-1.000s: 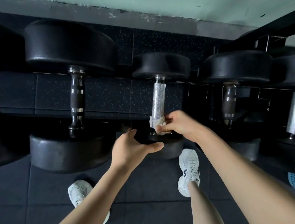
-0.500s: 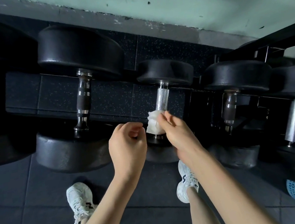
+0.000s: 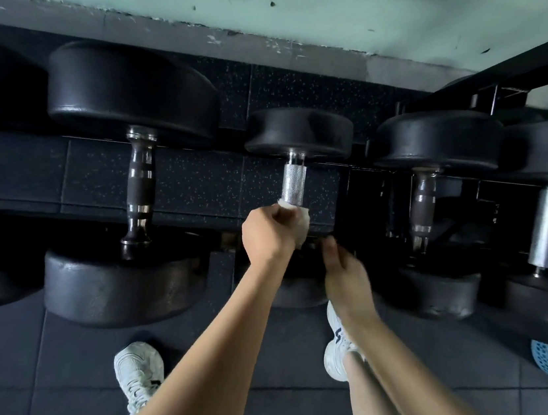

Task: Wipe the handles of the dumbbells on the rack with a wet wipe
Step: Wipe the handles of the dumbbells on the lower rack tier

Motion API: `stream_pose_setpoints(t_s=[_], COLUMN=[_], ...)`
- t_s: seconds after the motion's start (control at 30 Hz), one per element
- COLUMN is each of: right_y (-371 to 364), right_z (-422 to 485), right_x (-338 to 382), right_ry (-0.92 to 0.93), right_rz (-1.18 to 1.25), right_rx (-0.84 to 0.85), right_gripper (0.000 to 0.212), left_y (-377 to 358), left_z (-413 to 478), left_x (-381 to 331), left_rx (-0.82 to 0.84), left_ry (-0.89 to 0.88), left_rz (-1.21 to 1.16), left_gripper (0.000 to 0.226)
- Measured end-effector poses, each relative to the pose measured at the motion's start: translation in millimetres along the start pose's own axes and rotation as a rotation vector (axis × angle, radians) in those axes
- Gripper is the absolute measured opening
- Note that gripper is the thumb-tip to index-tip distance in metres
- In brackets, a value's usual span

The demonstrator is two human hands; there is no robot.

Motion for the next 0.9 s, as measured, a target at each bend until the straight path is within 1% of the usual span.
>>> stream_pose_setpoints(t_s=[0.03,0.1,0.13,0.2,0.3,0.33,0.43,0.5,0.53,0.6,0.67,0.73,0.8,0.83,0.87,0.9], right_y=[-5.8,-13.8,-15.9,-16.8,-17.2,-17.2,-18.3,-18.0,-17.3,-18.2,-18.6,-17.8,-17.8,-17.8,-17.6,-17.7], right_z=[-4.2,-10.1,-10.8,-9.8,-8.5,-8.4,-7.3,-6.5,-6.7,-6.3,-6.2,-7.0,-7.7,-8.3,-8.8,-9.4], right_x=[-5.7,-10.8,-12.2,-17.0,-21.1,-21.9,-22.6,-23.3,-22.8,-20.8,-20.2,-17.9,-16.1,-15.8,-16.9,-18.1], right_ry=[0.056,0.19,0.227,0.25,0.263,0.274,0.273,0.27,0.276,0.284,0.291,0.312,0.318,0.314,0.31,0.301], right_rz=[0.018,0.061,0.086,0.122,0.146,0.149,0.162,0.157,0.15,0.141,0.128,0.125,0.13,0.13,0.13,0.127], right_rx=[-0.014,-0.106,-0.151,-0.225,-0.255,-0.258,-0.255,-0.26,-0.263,-0.262,-0.266,-0.275,-0.276,-0.276,-0.276,-0.277], right_gripper=[0.041,0.048,0.049,0.047,0.046,0.045,0.046,0.048,0.048,0.047,0.047,0.047,0.048,0.049,0.05,0.051], left_y=[-3.0,-6.0,-5.7,-4.9,-6.5,-7.1,-7.0,-6.0,-5.0,-0.8,5.5,8.9,8.9,8.0,7.3,6.7], left_z=[4.2,10.9,13.6,19.1,23.3,26.2,46.5,56.5,57.7,54.5,43.6,33.6,26.7,24.1,22.6,22.5], left_x=[3.8,8.2,8.8,9.1,0.3,-5.6,-20.3,-29.7,-31.5,-31.5,-32.1,-26.4,-16.0,-12.1,-10.0,-8.9], left_rx=[0.033,0.116,0.156,0.251,0.366,0.383,0.401,0.405,0.371,0.234,0.085,0.019,0.022,0.043,0.08,0.129], left_ry=[0.003,0.005,-0.001,-0.001,-0.055,-0.067,-0.021,-0.054,-0.076,-0.133,-0.267,-0.38,-0.405,-0.399,-0.377,-0.332], left_rz=[-0.071,-0.193,-0.236,-0.337,-0.465,-0.493,-0.535,-0.512,-0.464,-0.308,-0.145,0.005,0.086,0.09,0.059,-0.02], left_gripper=[0.019,0.021,0.021,0.022,0.029,0.033,0.039,0.037,0.034,0.027,0.02,0.02,0.026,0.028,0.027,0.022])
Point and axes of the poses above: each hand's wrist, its own z-axis towards the middle knuckle, its own y-axis out of the back of the hand, x = y × z, the point moved 6 cm from there along z, towards the middle knuckle, and after that the axes turned 8 degrees about z, right-handed, at the moved point
